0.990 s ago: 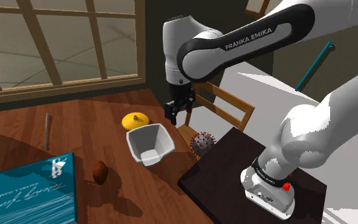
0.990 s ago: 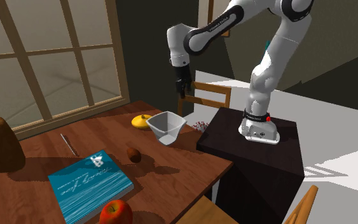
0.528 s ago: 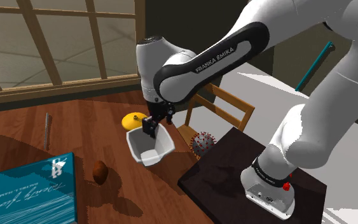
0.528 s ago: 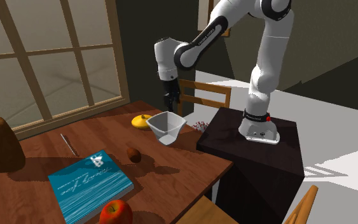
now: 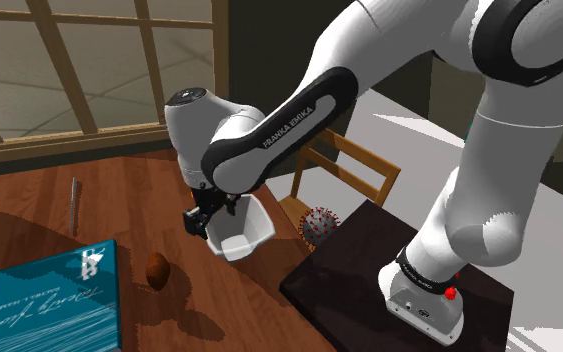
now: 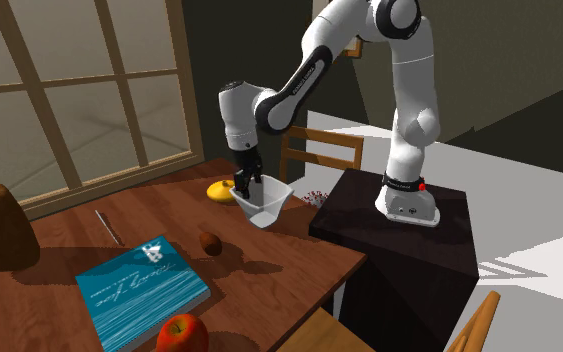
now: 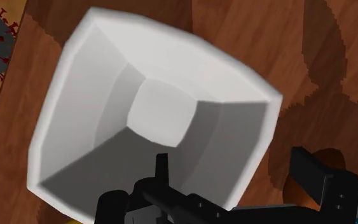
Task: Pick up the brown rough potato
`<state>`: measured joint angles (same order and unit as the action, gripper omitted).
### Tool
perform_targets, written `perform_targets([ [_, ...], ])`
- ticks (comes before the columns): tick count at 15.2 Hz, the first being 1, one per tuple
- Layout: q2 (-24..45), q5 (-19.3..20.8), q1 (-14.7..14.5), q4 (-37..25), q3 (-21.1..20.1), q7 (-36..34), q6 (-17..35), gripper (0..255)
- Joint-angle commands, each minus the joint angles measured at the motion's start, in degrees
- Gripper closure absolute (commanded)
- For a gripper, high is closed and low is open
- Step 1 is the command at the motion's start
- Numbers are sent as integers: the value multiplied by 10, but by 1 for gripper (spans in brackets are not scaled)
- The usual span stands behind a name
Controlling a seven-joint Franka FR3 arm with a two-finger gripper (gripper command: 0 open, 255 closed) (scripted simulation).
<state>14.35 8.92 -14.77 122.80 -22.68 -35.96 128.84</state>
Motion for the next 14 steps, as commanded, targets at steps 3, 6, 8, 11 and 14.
perform_targets([
  [3,89,48,-35,-74,9,-43,14,0],
  [6,152,77,-65,-138,19,-67,14,0],
  [8,194,92,-86,-185,26,-79,10,0],
  [11,258,111,-117,-263,37,-92,0,0],
  [14,314,123,-144,-337,46,-97,-13,0],
])
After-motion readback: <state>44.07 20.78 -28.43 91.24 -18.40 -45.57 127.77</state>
